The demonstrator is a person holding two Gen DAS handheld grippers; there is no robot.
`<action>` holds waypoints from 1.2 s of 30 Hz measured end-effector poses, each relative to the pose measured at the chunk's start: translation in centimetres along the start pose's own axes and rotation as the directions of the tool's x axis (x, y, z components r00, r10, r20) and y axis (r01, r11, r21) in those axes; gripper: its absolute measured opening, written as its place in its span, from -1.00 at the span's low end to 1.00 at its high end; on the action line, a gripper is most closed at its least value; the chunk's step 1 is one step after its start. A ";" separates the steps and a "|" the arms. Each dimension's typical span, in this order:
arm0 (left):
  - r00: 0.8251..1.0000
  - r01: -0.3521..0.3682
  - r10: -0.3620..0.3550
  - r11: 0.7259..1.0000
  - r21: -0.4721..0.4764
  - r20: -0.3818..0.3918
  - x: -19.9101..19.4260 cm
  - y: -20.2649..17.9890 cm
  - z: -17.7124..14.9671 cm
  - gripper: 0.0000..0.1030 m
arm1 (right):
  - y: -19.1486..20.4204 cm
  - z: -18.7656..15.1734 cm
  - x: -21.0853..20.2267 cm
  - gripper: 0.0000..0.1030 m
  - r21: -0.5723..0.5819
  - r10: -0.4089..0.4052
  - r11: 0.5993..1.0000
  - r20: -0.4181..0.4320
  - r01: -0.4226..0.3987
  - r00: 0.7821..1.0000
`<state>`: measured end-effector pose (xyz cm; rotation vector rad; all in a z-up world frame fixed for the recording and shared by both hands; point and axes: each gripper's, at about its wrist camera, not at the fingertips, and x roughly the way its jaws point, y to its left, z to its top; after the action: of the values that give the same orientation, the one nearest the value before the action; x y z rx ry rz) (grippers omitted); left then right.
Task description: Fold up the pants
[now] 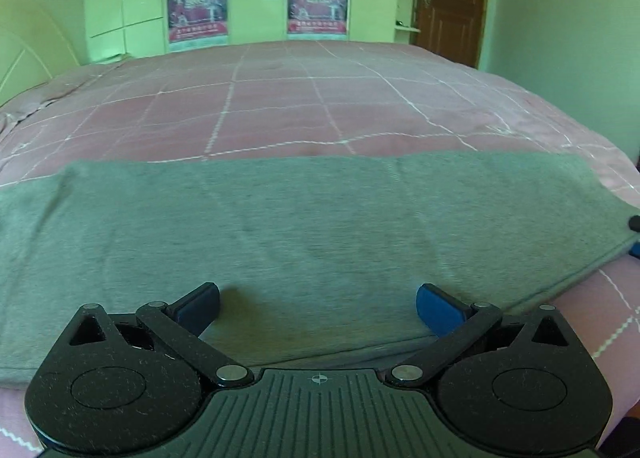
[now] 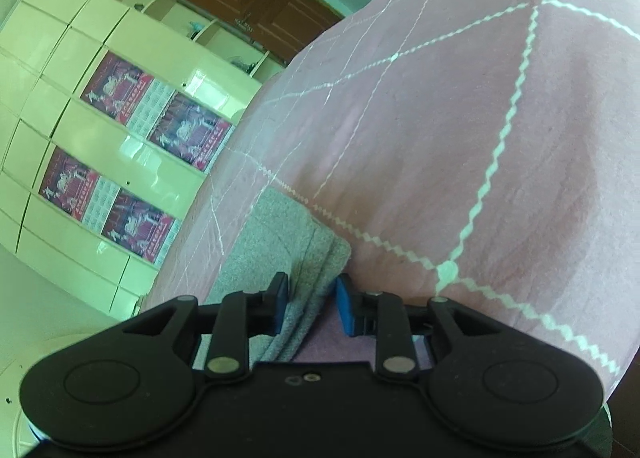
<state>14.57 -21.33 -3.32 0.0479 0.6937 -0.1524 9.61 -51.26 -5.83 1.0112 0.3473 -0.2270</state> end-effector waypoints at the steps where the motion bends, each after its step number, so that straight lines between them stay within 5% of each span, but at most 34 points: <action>1: 1.000 -0.003 0.003 1.000 -0.003 -0.001 -0.2 -0.2 0.0 1.00 | -0.1 0.1 -0.6 -0.56 0.005 -0.005 1.000 0.036 0.004 0.999; 3: 1.000 -0.003 0.003 1.000 -0.007 0.003 -0.4 -0.1 -0.4 1.00 | -0.4 0.3 -1.5 -0.48 0.013 -0.008 1.000 0.106 0.006 0.994; 12: 1.000 -0.003 0.003 1.000 0.008 0.002 -0.3 0.2 -0.6 1.00 | -1.3 0.5 0.2 -0.47 0.066 0.062 0.996 -0.002 -0.062 0.998; 17: 1.000 -0.015 0.014 1.000 0.020 0.004 0.2 -0.2 -0.3 1.00 | -0.8 0.6 1.1 -0.52 0.053 0.023 0.998 -0.039 -0.021 0.999; 19: 1.000 -0.019 0.019 1.000 0.024 0.008 0.4 -0.3 -0.3 1.00 | -0.3 0.5 1.3 -0.79 0.007 0.011 1.000 -0.058 -0.010 0.998; 23: 1.000 -0.022 0.021 0.999 0.024 0.008 0.4 -0.5 -0.4 1.00 | -0.5 0.3 1.2 -0.80 0.018 0.010 1.000 -0.049 -0.010 0.999; 32: 0.999 -0.038 0.038 0.999 -0.015 0.010 -0.8 -0.5 -0.9 1.00 | -0.1 0.0 1.0 -0.50 0.016 0.017 1.000 -0.034 -0.016 0.999; 36: 0.999 -0.035 0.035 0.999 -0.023 -0.002 -0.3 -0.3 -0.8 1.00 | 0.0 0.0 1.1 -0.78 -0.013 -0.012 1.000 -0.043 0.012 0.999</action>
<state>13.81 -21.52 -3.77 0.0386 0.6960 -0.1105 10.60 -51.25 -6.23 1.0031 0.3938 -0.2140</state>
